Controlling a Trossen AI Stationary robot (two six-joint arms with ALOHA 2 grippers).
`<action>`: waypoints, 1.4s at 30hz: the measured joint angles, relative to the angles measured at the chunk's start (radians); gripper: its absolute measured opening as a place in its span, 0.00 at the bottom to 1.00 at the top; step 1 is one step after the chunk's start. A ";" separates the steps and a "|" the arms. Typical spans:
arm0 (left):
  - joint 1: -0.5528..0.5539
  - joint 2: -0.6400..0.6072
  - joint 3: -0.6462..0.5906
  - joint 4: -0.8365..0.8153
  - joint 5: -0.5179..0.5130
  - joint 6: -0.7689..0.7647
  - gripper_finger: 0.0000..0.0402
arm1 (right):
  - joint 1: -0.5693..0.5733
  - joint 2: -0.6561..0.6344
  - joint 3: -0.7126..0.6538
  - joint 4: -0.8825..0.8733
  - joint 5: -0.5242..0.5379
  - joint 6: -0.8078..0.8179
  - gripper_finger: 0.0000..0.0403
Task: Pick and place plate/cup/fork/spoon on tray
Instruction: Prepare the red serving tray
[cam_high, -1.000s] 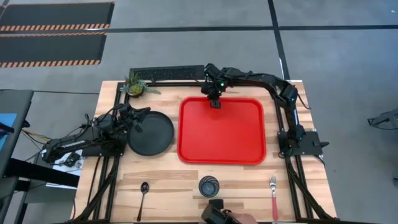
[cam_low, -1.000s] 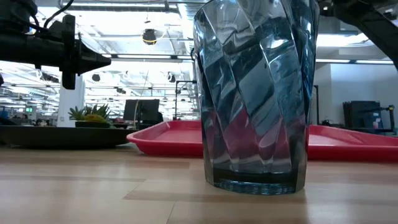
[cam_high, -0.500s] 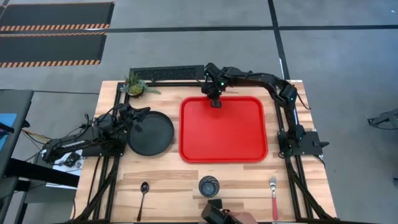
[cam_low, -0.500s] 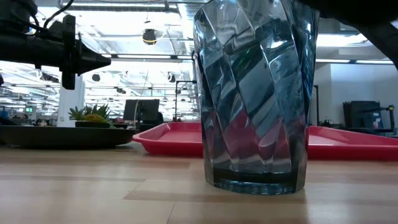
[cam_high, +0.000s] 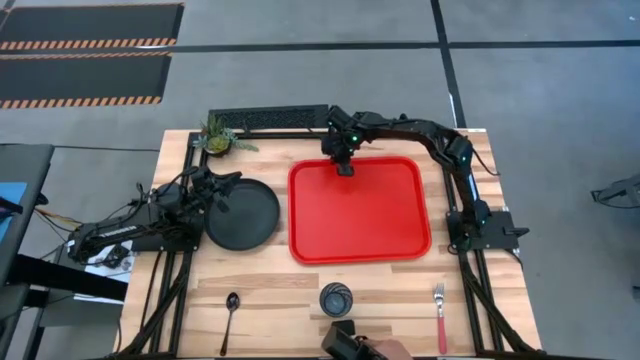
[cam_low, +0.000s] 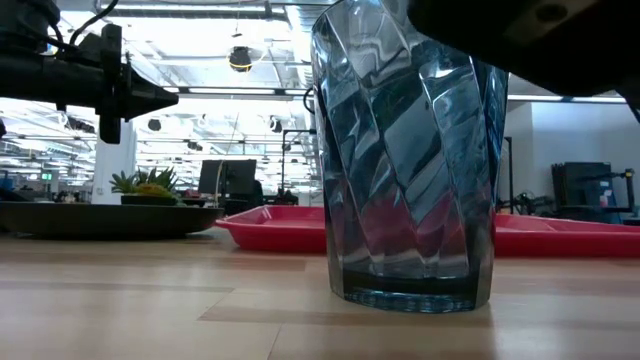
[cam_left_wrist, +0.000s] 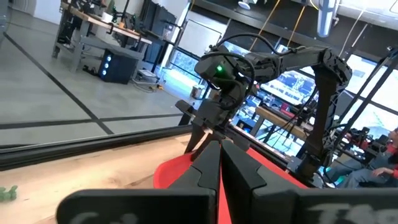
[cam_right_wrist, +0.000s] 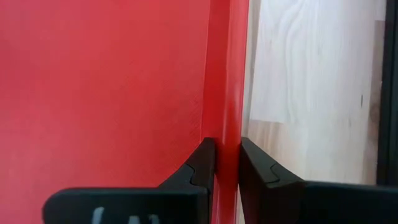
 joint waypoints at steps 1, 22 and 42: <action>0.000 0.000 0.000 0.000 -0.001 0.000 0.00 | -0.001 0.000 0.000 -0.001 0.000 0.000 0.14; 0.000 0.000 0.000 0.000 -0.003 0.000 0.00 | -0.003 0.034 0.000 0.000 0.004 0.053 0.16; 0.000 0.000 0.000 0.000 -0.003 -0.001 0.00 | 0.005 0.032 0.000 0.044 0.028 0.118 0.39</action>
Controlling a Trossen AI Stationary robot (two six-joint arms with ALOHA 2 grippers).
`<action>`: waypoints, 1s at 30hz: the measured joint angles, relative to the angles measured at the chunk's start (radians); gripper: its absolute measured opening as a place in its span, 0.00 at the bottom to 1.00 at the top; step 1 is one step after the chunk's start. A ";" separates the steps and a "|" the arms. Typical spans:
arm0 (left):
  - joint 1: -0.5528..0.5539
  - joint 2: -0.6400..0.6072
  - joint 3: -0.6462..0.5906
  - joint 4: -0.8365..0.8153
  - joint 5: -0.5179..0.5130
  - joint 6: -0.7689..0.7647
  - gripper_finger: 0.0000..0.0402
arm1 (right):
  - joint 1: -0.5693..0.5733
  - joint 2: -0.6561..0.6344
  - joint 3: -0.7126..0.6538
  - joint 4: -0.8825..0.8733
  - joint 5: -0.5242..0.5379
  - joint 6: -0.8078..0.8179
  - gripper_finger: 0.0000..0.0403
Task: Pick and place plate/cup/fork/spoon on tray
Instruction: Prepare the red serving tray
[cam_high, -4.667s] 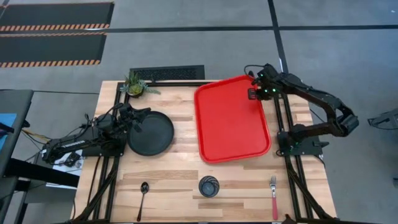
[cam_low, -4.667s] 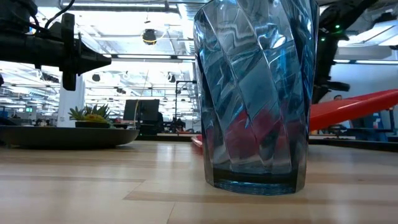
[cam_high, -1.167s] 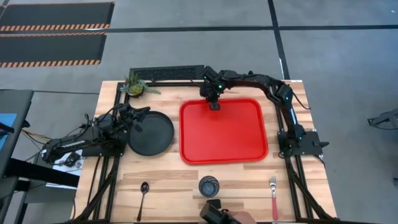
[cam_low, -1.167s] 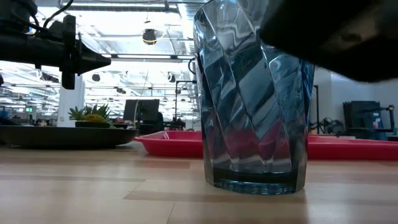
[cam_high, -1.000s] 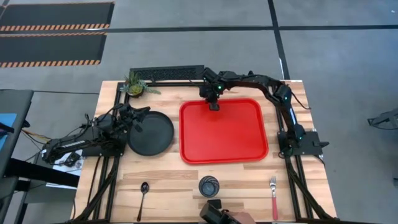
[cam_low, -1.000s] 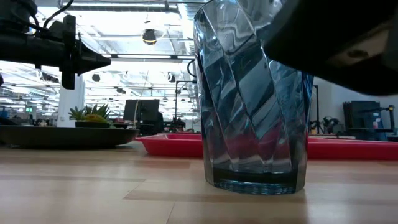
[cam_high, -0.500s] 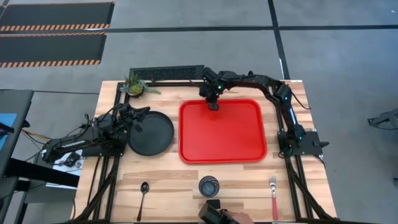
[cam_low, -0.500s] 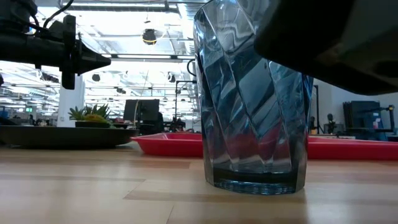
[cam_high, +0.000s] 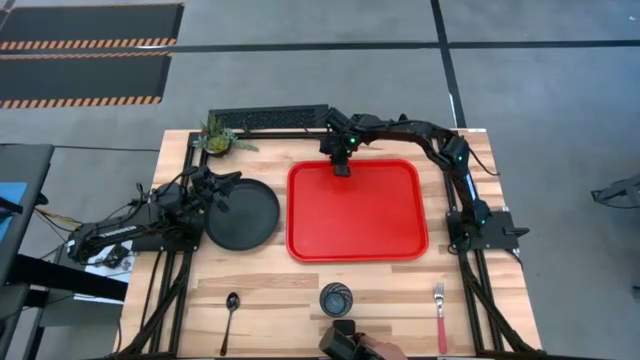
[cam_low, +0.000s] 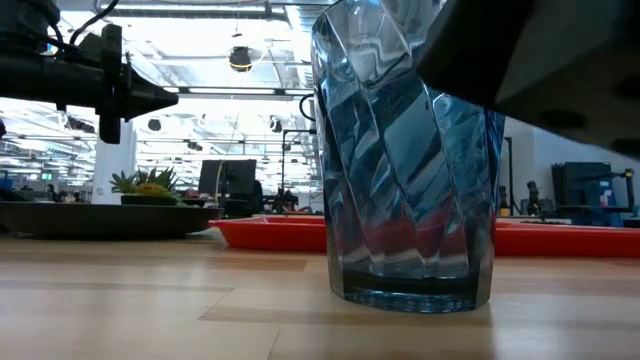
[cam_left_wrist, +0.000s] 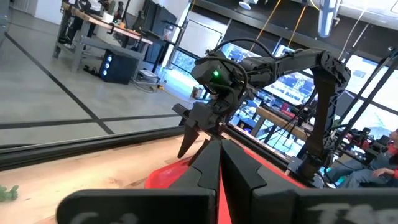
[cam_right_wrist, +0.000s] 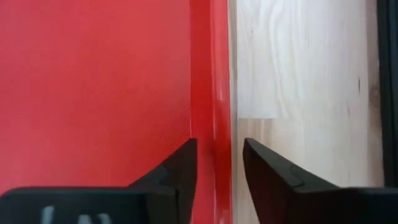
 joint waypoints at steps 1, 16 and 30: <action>0.000 0.000 0.000 0.000 0.000 -0.001 0.00 | 0.000 0.000 0.000 0.000 0.000 0.000 0.41; 0.000 0.000 0.000 -0.004 0.050 -0.019 0.00 | 0.001 -0.202 0.002 -0.244 0.030 0.080 0.15; 0.000 0.047 0.028 -0.098 0.097 -0.013 0.00 | -0.119 -0.729 -0.631 -0.353 0.087 0.155 0.01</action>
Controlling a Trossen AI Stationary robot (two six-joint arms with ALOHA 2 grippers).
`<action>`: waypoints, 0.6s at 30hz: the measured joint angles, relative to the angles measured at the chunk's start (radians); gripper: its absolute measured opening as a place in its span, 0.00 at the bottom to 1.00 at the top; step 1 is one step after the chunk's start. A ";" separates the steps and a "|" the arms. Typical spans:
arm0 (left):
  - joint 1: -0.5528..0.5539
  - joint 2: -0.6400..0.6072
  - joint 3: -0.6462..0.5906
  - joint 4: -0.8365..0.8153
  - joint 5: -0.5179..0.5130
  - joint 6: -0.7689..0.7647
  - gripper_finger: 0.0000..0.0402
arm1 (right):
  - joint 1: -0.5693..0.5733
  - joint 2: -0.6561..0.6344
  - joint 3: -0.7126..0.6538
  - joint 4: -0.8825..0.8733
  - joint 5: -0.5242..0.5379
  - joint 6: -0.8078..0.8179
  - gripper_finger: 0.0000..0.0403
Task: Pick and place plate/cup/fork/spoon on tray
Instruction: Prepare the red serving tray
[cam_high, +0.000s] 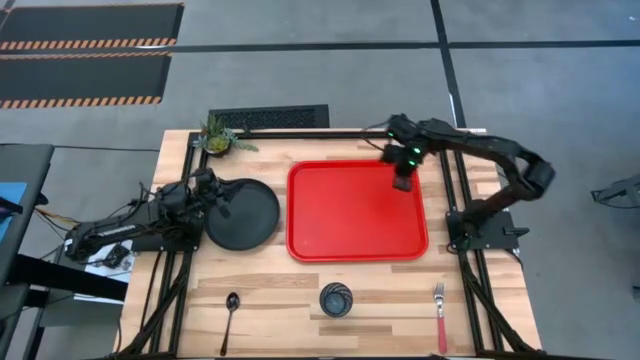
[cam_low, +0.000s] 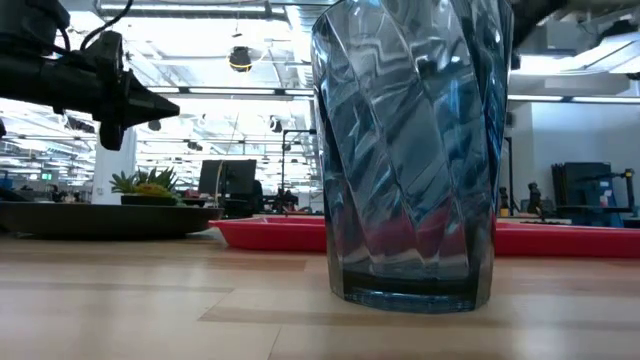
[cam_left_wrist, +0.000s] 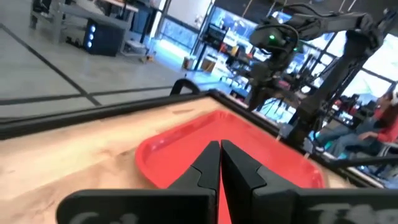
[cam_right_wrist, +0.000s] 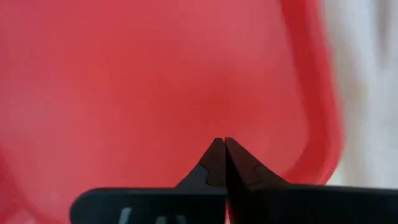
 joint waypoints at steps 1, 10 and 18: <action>0.000 0.009 0.000 -0.001 0.000 -0.006 0.00 | -0.012 -0.027 -0.040 -0.006 0.012 0.006 0.01; 0.000 0.077 0.002 -0.006 0.005 -0.013 0.00 | -0.137 -0.091 -0.252 -0.021 0.097 0.066 0.02; 0.000 0.085 0.003 -0.008 0.000 -0.016 0.00 | -0.223 -0.091 -0.283 -0.023 0.143 0.121 0.03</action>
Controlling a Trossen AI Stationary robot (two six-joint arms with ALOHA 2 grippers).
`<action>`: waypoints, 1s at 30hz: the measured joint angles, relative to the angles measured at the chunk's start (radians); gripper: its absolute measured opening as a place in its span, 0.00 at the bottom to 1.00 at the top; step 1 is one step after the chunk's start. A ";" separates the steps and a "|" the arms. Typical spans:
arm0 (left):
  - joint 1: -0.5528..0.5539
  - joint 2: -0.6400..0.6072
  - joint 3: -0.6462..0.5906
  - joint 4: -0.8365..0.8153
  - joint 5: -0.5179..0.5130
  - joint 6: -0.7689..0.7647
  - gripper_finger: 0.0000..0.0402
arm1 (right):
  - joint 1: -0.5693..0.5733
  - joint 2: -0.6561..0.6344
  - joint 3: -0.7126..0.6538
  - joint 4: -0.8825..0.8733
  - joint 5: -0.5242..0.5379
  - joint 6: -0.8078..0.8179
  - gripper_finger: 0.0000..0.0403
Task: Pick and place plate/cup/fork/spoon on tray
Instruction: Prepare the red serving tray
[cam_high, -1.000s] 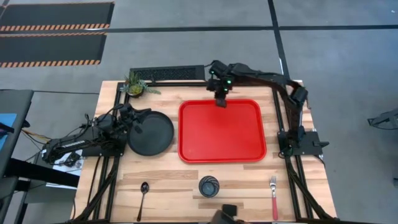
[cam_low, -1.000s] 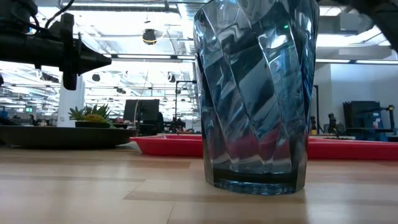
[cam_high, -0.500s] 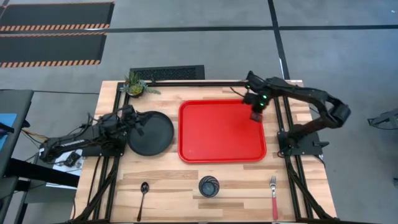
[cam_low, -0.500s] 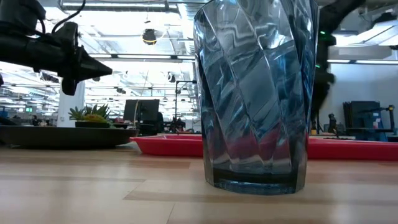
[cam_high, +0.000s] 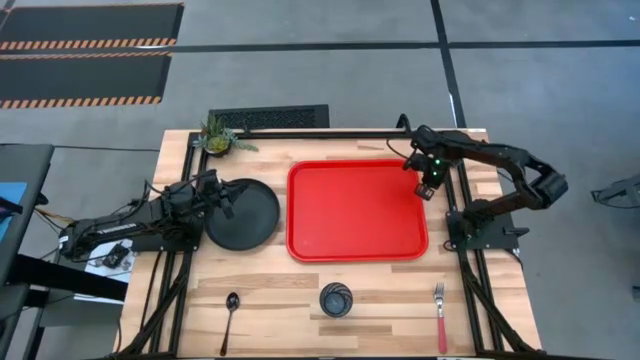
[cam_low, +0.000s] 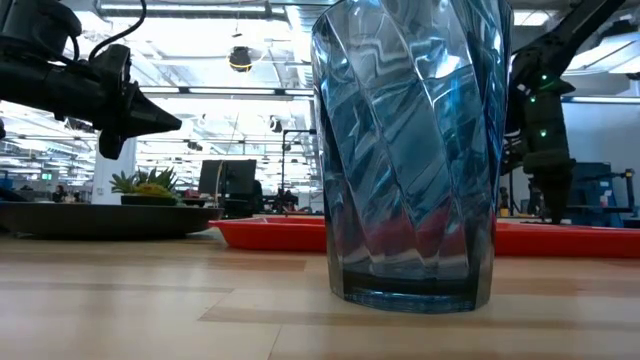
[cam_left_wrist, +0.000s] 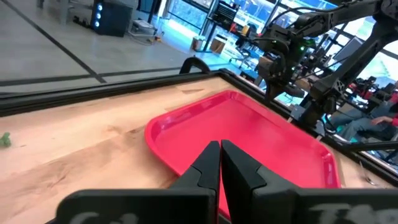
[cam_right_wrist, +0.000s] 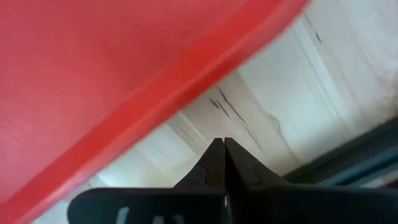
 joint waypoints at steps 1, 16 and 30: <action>0.000 0.000 0.000 0.000 0.000 0.000 0.00 | -0.003 0.000 0.000 0.000 -0.007 0.000 0.02; 0.000 0.000 0.000 -0.001 -0.003 0.022 0.00 | 0.026 0.037 0.000 -0.010 -0.071 -0.073 0.02; 0.000 0.000 0.001 -0.001 -0.003 0.025 0.00 | 0.118 0.155 0.000 0.035 -0.082 -0.105 0.02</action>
